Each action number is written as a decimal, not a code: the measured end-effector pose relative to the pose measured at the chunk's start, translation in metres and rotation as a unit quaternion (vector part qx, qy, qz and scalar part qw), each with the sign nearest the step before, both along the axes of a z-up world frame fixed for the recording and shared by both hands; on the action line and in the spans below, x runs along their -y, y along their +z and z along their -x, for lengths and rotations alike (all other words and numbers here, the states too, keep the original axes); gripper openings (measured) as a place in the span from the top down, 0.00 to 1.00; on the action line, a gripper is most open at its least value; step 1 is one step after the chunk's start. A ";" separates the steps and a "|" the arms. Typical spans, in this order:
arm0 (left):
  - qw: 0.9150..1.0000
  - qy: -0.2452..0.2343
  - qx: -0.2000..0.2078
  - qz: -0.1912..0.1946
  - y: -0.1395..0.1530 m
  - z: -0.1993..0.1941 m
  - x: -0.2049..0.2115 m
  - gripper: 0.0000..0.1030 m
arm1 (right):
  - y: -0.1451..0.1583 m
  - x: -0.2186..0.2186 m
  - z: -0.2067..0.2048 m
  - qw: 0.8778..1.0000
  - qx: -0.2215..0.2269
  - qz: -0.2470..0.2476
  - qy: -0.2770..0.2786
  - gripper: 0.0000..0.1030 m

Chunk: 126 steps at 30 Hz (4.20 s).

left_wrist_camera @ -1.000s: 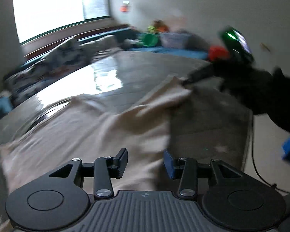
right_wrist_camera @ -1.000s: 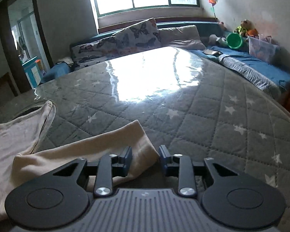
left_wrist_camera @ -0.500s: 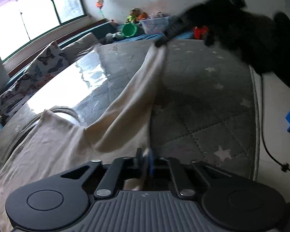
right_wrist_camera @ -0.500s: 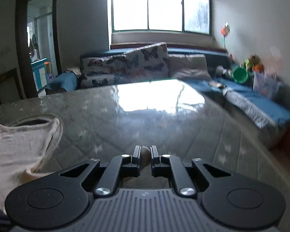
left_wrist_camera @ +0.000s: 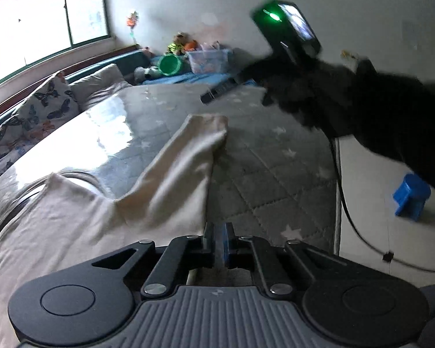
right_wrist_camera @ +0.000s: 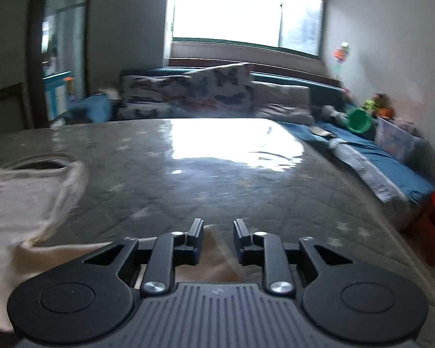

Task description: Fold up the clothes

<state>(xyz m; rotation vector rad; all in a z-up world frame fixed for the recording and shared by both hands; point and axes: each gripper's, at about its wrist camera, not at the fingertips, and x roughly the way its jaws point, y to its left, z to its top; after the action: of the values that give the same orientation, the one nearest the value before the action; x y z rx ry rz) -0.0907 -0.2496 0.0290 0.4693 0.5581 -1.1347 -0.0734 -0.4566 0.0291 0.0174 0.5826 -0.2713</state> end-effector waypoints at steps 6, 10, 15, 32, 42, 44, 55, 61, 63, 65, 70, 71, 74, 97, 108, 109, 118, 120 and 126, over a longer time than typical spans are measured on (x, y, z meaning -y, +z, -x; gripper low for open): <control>0.998 0.064 -0.006 0.025 0.015 -0.009 -0.034 0.75 | -0.024 -0.032 -0.010 0.998 -0.025 -0.014 0.059 0.58; 0.992 0.125 -0.008 0.036 0.020 -0.019 -0.070 0.67 | -0.037 -0.037 -0.013 0.997 -0.037 -0.029 0.057 0.55; 0.970 0.235 -0.001 0.052 0.020 -0.036 -0.130 0.52 | -0.026 -0.043 -0.007 0.997 -0.009 -0.040 0.066 0.42; 0.895 0.445 0.004 0.042 -0.029 -0.061 -0.238 0.23 | -0.042 -0.058 -0.017 0.993 -0.039 -0.057 0.095 0.02; 0.888 0.459 -0.003 0.026 -0.032 -0.063 -0.234 0.00 | -0.044 -0.064 -0.019 0.993 -0.050 -0.046 0.101 0.00; 0.888 0.460 -0.005 0.027 -0.032 -0.063 -0.234 0.00 | -0.045 -0.065 -0.020 0.993 -0.052 -0.044 0.101 0.00; 0.883 0.468 -0.003 0.030 -0.034 -0.059 -0.232 0.00 | -0.045 -0.063 -0.021 0.992 -0.052 -0.043 0.102 0.00; 0.883 0.468 -0.003 0.030 -0.034 -0.059 -0.231 0.00 | -0.045 -0.062 -0.021 0.992 -0.052 -0.044 0.103 0.00; 0.883 0.468 -0.003 0.030 -0.034 -0.059 -0.231 0.00 | -0.046 -0.062 -0.021 0.992 -0.052 -0.045 0.103 0.00; 0.883 0.468 -0.003 0.030 -0.034 -0.059 -0.230 0.00 | -0.046 -0.062 -0.021 0.992 -0.052 -0.045 0.103 0.00; 0.883 0.468 -0.003 0.029 -0.033 -0.059 -0.230 0.00 | -0.045 -0.061 -0.021 0.992 -0.052 -0.044 0.103 0.00; 0.883 0.468 -0.003 0.029 -0.033 -0.059 -0.230 0.00 | -0.046 -0.061 -0.021 0.992 -0.052 -0.044 0.103 0.00; 0.883 0.469 -0.003 0.028 -0.033 -0.059 -0.230 0.00 | -0.046 -0.060 -0.021 0.992 -0.052 -0.045 0.103 0.00; 0.885 0.465 -0.003 0.026 -0.031 -0.057 -0.232 0.00 | -0.036 -0.078 -0.015 0.992 -0.040 -0.037 0.112 0.00; 0.885 0.465 -0.003 0.027 -0.031 -0.056 -0.232 0.00 | -0.035 -0.128 -0.002 0.978 -0.056 0.032 0.197 0.00; 0.885 0.465 -0.003 0.027 -0.031 -0.057 -0.232 0.00 | -0.036 -0.130 0.001 0.977 -0.057 0.039 0.202 0.00; 0.885 0.465 -0.004 0.027 -0.031 -0.057 -0.232 0.00 | -0.022 -0.124 0.011 0.977 -0.065 0.042 0.200 0.00; 0.885 0.466 -0.004 0.027 -0.031 -0.057 -0.232 0.00 | -0.019 -0.124 0.006 0.980 -0.052 0.023 0.193 0.00; 0.884 0.466 -0.004 0.027 -0.031 -0.058 -0.232 0.00 | -0.024 -0.143 -0.010 0.977 -0.041 -0.006 0.209 0.00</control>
<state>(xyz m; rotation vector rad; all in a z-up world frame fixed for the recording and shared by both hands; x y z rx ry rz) -0.0331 -0.0181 -0.0021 0.0996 0.6495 -0.2216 -0.0639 -0.3139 0.0054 -0.1036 0.6548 0.1409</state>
